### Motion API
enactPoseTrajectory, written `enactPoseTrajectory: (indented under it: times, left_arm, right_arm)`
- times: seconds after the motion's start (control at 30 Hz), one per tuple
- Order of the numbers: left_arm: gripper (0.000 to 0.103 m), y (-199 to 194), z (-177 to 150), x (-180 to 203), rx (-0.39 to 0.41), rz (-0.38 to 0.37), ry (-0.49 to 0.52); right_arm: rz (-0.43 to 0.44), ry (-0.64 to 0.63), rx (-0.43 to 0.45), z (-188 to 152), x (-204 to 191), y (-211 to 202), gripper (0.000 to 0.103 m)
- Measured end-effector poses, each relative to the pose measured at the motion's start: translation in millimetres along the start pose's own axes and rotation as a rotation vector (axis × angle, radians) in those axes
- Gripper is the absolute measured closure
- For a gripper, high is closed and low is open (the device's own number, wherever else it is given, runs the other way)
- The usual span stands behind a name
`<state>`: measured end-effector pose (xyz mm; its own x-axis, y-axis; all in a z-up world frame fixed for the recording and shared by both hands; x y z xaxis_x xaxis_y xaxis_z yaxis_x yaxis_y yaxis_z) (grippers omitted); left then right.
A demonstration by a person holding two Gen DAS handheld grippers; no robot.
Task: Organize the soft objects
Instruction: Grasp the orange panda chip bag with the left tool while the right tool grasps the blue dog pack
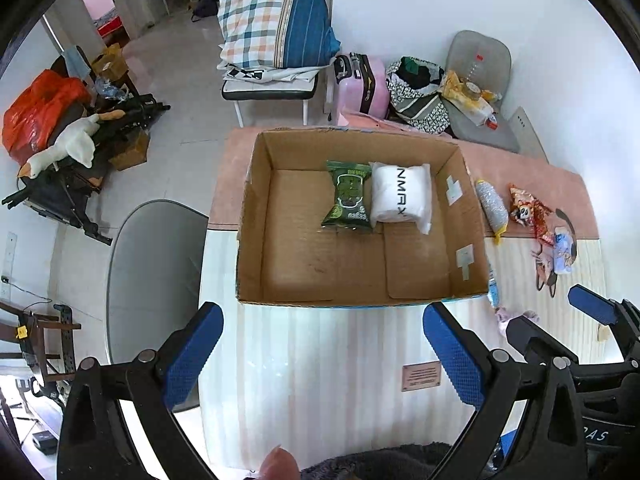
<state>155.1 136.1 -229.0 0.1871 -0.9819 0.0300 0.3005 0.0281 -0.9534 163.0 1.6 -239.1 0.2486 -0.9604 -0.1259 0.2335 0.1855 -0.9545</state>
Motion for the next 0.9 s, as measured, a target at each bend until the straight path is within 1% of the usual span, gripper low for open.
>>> enactPoseTrajectory:
  times: [0.1, 0.17, 0.27, 0.33, 0.4, 0.47, 0.57, 0.6, 0.63, 0.67, 0.7, 0.8, 0.83, 0.9]
  left_arm:
    - [0.001, -7, 4, 24, 0.011, 0.002, 0.005]
    - [0.001, -7, 10, 50, 0.010, -0.008, 0.027]
    - [0.001, -4, 24, 99, 0.024, -0.026, 0.079]
    - [0.001, 5, 36, 144, 0.021, -0.036, 0.133]
    - [0.001, 16, 48, 182, 0.009, -0.056, 0.175]
    - [0.001, 36, 59, 226, -0.028, -0.077, 0.215]
    - [0.001, 77, 76, 291, -0.124, -0.126, 0.243]
    - [0.001, 94, 81, 309, -0.153, -0.129, 0.251]
    - [0.001, 107, 86, 322, -0.171, -0.118, 0.262]
    - [0.001, 126, 91, 339, -0.198, -0.105, 0.278]
    - [0.001, 144, 96, 355, -0.219, -0.093, 0.294]
    - [0.001, 198, 105, 393, -0.299, -0.068, 0.347]
    - [0.001, 215, 106, 405, -0.332, -0.075, 0.360]
    - [0.001, 248, 107, 423, -0.384, -0.066, 0.386]
  right_arm:
    - [0.036, 0.024, 0.019, 1, 15, -11, 0.000]
    - [0.038, 0.057, 0.028, 2, 36, -17, 0.000]
    - [0.045, 0.129, 0.008, 4, 87, -21, 0.000]
    - [0.020, 0.176, 0.006, 6, 128, -22, 0.000]
    - [-0.013, 0.241, 0.004, 7, 179, -22, 0.000]
    - [-0.049, 0.298, -0.007, 7, 230, -20, 0.000]
    - [-0.104, 0.392, -0.022, 8, 319, -12, 0.000]
    - [-0.116, 0.412, -0.029, 10, 341, -8, 0.000]
    - [-0.126, 0.441, -0.037, 12, 372, 0, 0.000]
    - [-0.140, 0.459, -0.045, 12, 390, 7, 0.000]
    - [-0.159, 0.477, -0.061, 13, 418, 17, 0.000]
    - [-0.175, 0.504, -0.105, 17, 473, 47, 0.000]
    - [-0.164, 0.512, -0.118, 19, 485, 57, 0.000]
    - [-0.147, 0.539, -0.161, 20, 514, 84, 0.000]
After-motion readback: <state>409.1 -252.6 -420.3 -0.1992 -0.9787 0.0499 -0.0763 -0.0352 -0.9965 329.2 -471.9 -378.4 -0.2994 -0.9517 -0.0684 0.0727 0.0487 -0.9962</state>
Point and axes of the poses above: each gripper's, at about its wrist camera, not at the fingertips, and y roughly the way its jaws point, x to its right, z to its top, the point moved 7 cm from there along y, roughly the way its jaws point
